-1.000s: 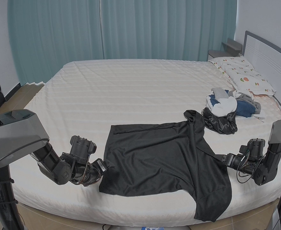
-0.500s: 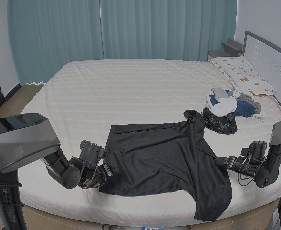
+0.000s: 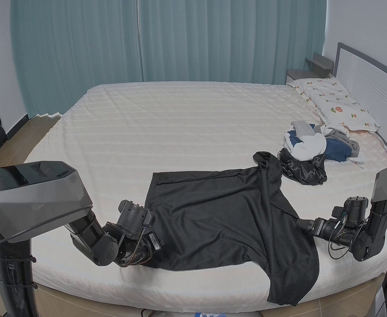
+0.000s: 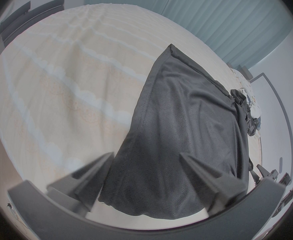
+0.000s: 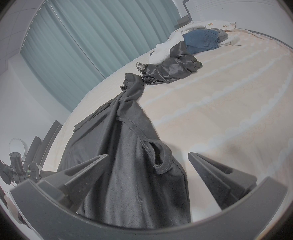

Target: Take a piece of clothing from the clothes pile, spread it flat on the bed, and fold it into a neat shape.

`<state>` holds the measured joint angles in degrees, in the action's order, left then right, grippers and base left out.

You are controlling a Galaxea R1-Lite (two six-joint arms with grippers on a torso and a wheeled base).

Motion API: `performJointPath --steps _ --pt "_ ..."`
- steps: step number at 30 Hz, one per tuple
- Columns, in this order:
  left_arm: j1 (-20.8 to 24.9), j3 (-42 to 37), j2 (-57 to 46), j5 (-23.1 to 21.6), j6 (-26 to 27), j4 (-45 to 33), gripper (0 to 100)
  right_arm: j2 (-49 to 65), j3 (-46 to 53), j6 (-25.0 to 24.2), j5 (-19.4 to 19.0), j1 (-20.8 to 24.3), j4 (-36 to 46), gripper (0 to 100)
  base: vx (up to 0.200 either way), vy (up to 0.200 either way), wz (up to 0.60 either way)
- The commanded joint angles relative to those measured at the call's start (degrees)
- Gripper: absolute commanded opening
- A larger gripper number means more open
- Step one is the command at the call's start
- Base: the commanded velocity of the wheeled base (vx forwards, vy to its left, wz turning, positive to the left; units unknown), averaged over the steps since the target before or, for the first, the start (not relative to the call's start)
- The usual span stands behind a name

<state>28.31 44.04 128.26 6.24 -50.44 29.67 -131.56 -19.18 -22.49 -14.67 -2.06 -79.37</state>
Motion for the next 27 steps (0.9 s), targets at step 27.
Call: performJointPath --steps 27 --pt "-8.62 -3.53 -10.31 3.78 11.95 -21.85 0 -2.56 5.55 6.50 -4.85 -0.49 0.80 100 0.000 0.000 0.00"
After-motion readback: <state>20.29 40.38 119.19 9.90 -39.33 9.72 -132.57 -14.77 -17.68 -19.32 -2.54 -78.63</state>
